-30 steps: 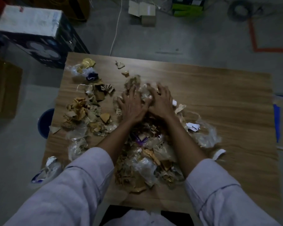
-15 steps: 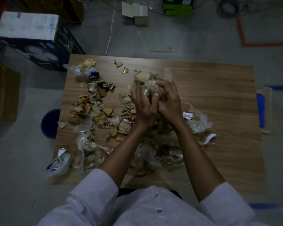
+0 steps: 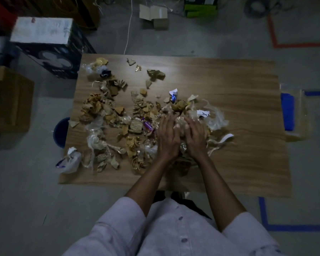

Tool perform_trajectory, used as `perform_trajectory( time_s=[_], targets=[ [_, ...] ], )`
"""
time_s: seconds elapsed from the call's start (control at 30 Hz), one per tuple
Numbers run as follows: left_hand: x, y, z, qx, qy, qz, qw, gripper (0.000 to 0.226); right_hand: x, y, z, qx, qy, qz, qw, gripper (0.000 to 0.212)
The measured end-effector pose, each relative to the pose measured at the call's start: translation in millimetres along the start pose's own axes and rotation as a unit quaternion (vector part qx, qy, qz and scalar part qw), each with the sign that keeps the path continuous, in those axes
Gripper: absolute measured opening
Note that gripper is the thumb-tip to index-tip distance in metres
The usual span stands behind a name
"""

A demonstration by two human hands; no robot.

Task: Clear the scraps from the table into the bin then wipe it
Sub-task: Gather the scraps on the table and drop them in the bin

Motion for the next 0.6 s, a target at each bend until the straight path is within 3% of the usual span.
perform_trajectory(
  time_s=[0.1,0.27,0.43,0.53,0.6],
  targets=[
    [-6,0,-2,-0.022,0.058,0.026,0.998,0.055,12,0,-14,-0.063,-0.012,-0.061,0.996,0.042],
    [-6,-9,-6,0.012,0.115,0.006,0.993,0.057,11,-2,-8,-0.017,-0.044,-0.044,0.998,0.052],
    [-11,-41,-38,-0.101,0.091,0.012,0.991,0.05,30,-22,-20,-0.106,-0.079,-0.095,0.987,0.049],
    [14,-84,-51,-0.202,0.062,0.0,0.978,0.048,44,-60,-3,-0.075,-0.099,-0.18,0.976,0.046],
    [42,-113,-60,-0.26,0.102,-0.054,0.959,0.053,49,-87,20,-0.019,-0.113,-0.236,0.965,0.044]
  ],
)
Point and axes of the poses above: each hand's wrist, its own y-axis towards the middle knuckle, its own z-axis out of the palm, x = y × z, the point moved 4 cm from there along y, towards the middle knuckle, and after that the axes turned 4 degrees about x, right-handed, at the moved point
